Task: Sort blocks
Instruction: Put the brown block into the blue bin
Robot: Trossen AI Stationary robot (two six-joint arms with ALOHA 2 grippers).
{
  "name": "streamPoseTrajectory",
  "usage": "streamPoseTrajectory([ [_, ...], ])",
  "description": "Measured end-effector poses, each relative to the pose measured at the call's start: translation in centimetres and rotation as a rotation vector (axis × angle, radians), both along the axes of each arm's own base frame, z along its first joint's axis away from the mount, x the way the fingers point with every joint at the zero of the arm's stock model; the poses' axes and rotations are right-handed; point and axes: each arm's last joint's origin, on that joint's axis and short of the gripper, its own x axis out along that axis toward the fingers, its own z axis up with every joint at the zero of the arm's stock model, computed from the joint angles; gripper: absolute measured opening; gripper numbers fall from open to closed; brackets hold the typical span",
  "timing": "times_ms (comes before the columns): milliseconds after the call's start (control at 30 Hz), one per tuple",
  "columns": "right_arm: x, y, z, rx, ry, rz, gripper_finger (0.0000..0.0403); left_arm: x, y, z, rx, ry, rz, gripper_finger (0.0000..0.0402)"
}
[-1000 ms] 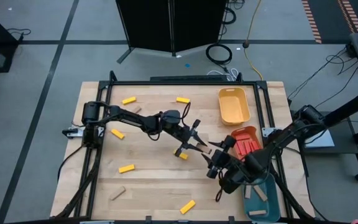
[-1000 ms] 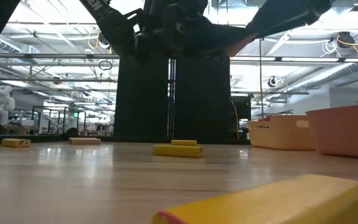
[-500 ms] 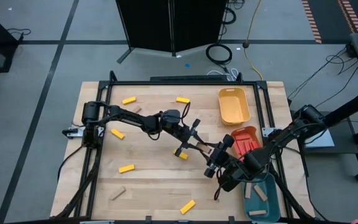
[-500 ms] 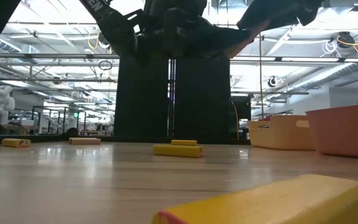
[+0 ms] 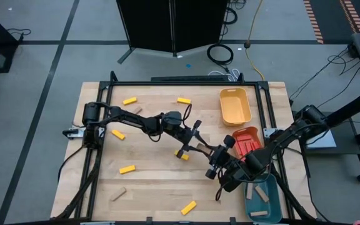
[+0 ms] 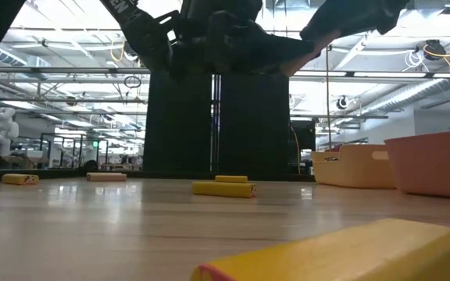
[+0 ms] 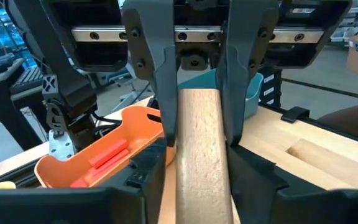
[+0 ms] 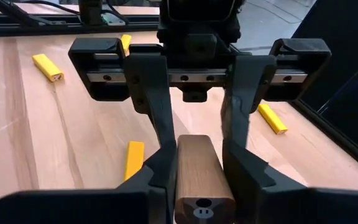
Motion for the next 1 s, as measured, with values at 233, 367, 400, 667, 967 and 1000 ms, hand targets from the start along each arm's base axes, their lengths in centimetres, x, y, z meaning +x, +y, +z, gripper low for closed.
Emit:
streamPoseTrajectory([
  [233,-0.7,-0.3,0.9,0.084,0.023,0.040,0.0092,-0.1,0.3,0.1,0.000,0.030,0.028,0.0196],
  [367,-1.9,-1.0,2.0,0.179,0.041,0.045,0.0088,-0.7,0.9,1.0,-0.001,0.068,0.042,0.0202],
  [400,-2.3,-1.1,2.2,0.222,0.056,0.051,0.0088,-0.8,1.2,1.3,0.000,0.077,0.048,0.0202],
  [667,-4.9,-1.5,3.1,0.774,0.315,0.084,0.0087,-3.0,3.9,1.4,0.046,0.300,0.109,0.0203],
  [967,-6.5,0.1,3.1,1.291,0.665,0.007,0.0087,-4.0,4.6,-0.1,0.024,0.440,0.127,0.0203],
  [1000,-6.6,0.3,3.1,1.312,0.685,-0.003,0.0087,-4.0,4.4,-0.1,0.025,0.442,0.121,0.0203],
])
